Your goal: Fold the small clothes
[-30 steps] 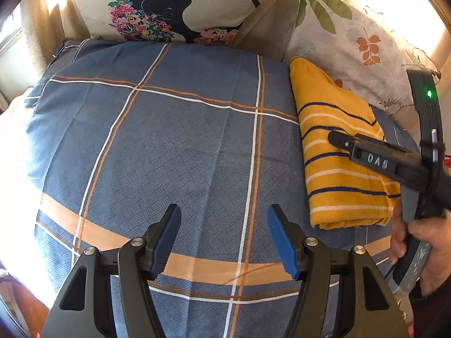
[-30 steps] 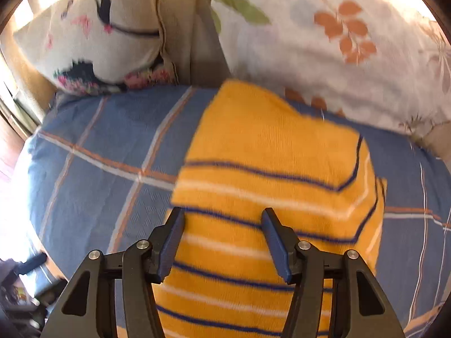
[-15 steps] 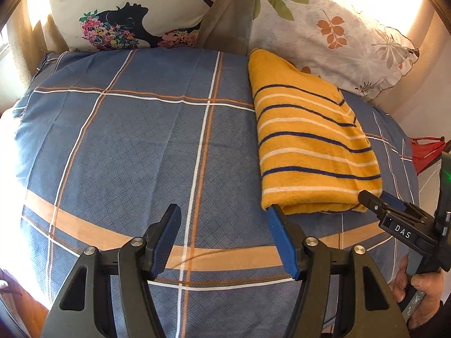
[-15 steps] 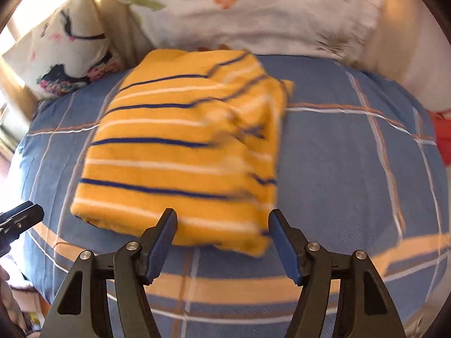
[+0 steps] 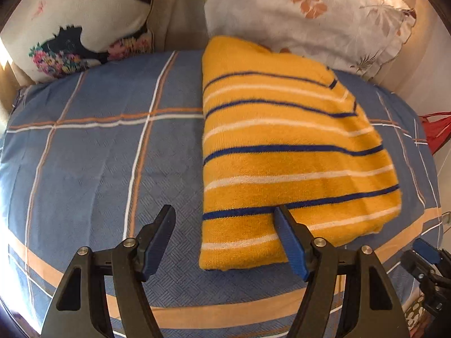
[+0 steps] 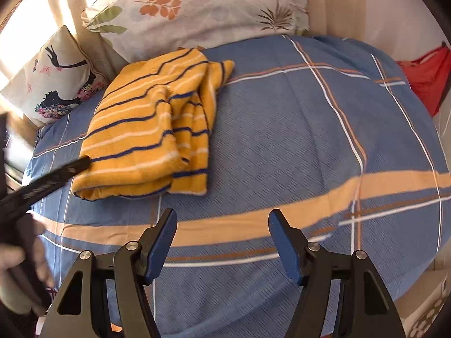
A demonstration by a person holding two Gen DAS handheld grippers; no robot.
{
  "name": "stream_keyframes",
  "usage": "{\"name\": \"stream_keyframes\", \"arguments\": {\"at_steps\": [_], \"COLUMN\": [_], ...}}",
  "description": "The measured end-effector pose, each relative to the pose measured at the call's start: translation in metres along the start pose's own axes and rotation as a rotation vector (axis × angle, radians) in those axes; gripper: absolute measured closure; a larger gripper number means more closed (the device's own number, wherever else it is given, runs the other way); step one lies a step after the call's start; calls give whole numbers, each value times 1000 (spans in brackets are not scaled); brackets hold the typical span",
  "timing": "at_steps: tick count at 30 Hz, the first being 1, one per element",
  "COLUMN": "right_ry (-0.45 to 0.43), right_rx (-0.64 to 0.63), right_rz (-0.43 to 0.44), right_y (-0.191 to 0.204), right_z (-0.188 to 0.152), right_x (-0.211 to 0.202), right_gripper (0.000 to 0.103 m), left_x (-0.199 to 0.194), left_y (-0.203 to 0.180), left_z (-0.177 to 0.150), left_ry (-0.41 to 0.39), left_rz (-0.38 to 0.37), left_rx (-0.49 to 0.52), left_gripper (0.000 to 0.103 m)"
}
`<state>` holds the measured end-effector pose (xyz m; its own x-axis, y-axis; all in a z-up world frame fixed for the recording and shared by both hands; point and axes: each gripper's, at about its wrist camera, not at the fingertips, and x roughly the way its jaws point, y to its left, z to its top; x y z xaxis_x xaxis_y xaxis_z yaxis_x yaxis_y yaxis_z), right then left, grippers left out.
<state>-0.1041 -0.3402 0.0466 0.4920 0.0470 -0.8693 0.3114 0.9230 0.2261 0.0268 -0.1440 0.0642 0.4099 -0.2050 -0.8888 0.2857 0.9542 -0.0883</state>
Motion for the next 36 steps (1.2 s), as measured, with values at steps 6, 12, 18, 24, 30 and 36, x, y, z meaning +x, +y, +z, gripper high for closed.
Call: {"name": "stream_keyframes", "arguments": {"at_steps": [6,12,18,24,30,36], "right_ry": [-18,-29,-130,-167,-88,-27], "right_rx": [33,19,-112,-206,-223,-226], "right_rz": [-6,25,51,46,18,-16], "right_y": [-27,-24,19,47,48,38], "right_z": [-8,-5,11,8,-15,-35], "right_x": [-12,-13,-32,-40,-22,-11], "right_gripper": [31,31,30,27,27,27], "left_x": [-24,-114,-203,-177,-131,-110], "left_y": [17,17,8,-5,-21,-26], "left_z": [-17,-33,-53,-56,-80,-103], "left_ry": [-38,-336,-668,-540,-353,-235], "left_rz": [-8,129,203,219,337,245], "left_rx": [-53,-50,-32,15,103,71], "left_gripper": [31,25,0,0,0,0]}}
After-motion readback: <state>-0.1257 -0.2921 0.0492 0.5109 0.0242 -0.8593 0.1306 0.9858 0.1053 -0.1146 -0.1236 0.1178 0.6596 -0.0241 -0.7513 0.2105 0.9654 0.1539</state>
